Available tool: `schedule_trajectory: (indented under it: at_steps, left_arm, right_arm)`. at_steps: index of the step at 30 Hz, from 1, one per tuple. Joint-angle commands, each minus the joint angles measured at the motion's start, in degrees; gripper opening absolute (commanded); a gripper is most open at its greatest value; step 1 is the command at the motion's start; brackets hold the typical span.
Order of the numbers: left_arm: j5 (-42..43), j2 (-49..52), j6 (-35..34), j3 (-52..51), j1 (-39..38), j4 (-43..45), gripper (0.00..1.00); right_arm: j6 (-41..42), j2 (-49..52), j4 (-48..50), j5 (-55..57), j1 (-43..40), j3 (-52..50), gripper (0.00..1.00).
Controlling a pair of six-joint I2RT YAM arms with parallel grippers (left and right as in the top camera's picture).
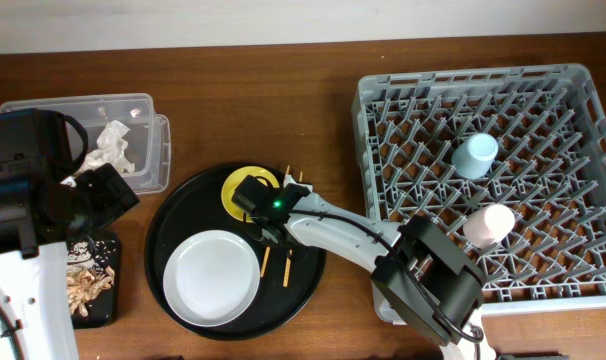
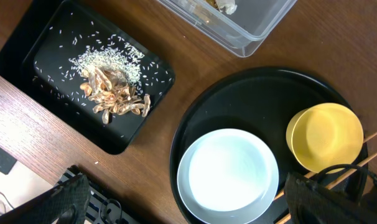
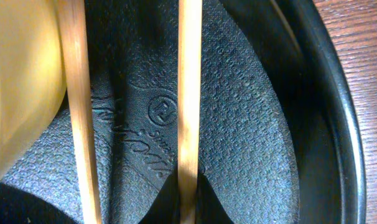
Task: Sort waste into correct bins and load items into the dishwasher rack
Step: 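Carry the chopstick with the right gripper into the rack's left side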
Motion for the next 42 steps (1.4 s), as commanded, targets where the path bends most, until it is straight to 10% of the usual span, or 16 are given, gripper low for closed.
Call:
schedule_trajectory:
  at_steps: [1,4,13,25,27,31,42]
  left_arm:
    - [0.2,-0.7,-0.5,0.6,0.3,0.0,0.99]
    - [0.2,-0.7,-0.5,0.6,0.3,0.0,0.99]
    - [0.2,-0.7,-0.5,0.6,0.3,0.0,0.99]
    - [0.2,-0.7,-0.5,0.6,0.3,0.0,0.99]
    - [0.2,-0.7,-0.5,0.6,0.3,0.0,0.99]
    - [0.2,-0.7,-0.5,0.6,0.3,0.0,0.99]
    - [0.2,-0.7,-0.5,0.6,0.3,0.0,0.99]
  right_arm:
    - [0.5,-3.6,-1.7,0.3,-0.9,-1.0,0.04]
    - [-0.8,-9.3,-5.7,2.3,-3.8,-0.7,0.04]
    - [-40.0,-33.8,-8.3,0.8,-24.1,-0.7,0.04]
    - [-53.7,-24.2,-2.9,-2.5,-33.8,-1.0,0.08]
    - [-53.5,-21.9,-2.5,-2.7,-33.8,-1.0,0.14]
    - [-53.5,-19.1,-2.7,-7.8,-33.8,-1.0,0.74]
    - [-47.1,-22.7,-6.5,-28.5,-32.3,0.3,0.76]
